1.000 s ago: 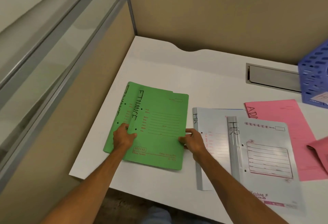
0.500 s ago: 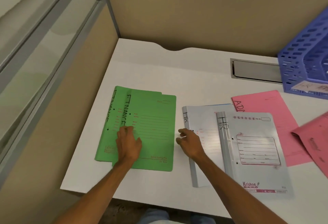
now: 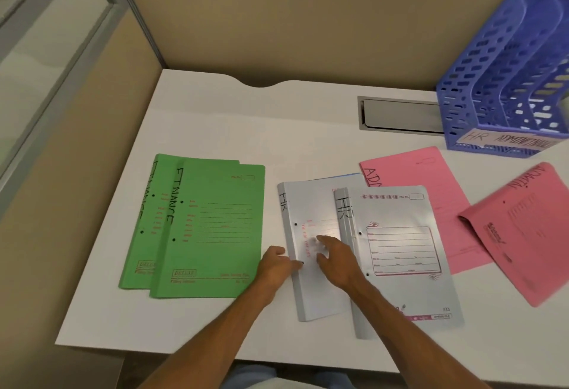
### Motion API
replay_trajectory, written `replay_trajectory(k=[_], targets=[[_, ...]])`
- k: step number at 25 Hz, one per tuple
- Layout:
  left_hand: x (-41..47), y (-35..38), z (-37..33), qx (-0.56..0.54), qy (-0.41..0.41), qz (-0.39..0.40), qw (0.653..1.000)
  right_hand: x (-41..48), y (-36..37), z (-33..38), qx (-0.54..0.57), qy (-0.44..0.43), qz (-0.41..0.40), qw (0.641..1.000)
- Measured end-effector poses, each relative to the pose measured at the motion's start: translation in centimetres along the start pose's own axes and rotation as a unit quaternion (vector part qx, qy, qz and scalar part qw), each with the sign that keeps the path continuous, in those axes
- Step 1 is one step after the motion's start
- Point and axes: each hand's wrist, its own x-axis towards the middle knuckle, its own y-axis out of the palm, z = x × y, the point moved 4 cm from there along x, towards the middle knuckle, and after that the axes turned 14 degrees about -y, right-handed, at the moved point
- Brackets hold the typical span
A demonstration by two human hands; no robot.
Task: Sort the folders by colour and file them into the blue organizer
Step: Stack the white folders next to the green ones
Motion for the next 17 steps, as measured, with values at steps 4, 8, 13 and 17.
replay_trajectory(k=[4, 8, 13, 17], targets=[[0.0, 1.3, -0.9, -0.061, -0.006, 0.006, 0.998, -0.1, -0.3, -0.1, 0.014, -0.032, 0.018, 0.999], [-0.7, 1.7, -2.8, -0.001, 0.06, -0.027, 0.998, -0.1, -1.3, -0.2, -0.002, -0.091, 0.013, 0.996], [-2.5, -0.4, -5.8, -0.002, 0.117, -0.043, 0.992, 0.2, -2.1, 0.6, -0.029, -0.151, 0.002, 0.988], [-4.6, -4.7, -7.8, -0.05, 0.142, 0.003, 0.989, 1.7, -2.9, 1.8, 0.029, -0.13, -0.043, 0.99]])
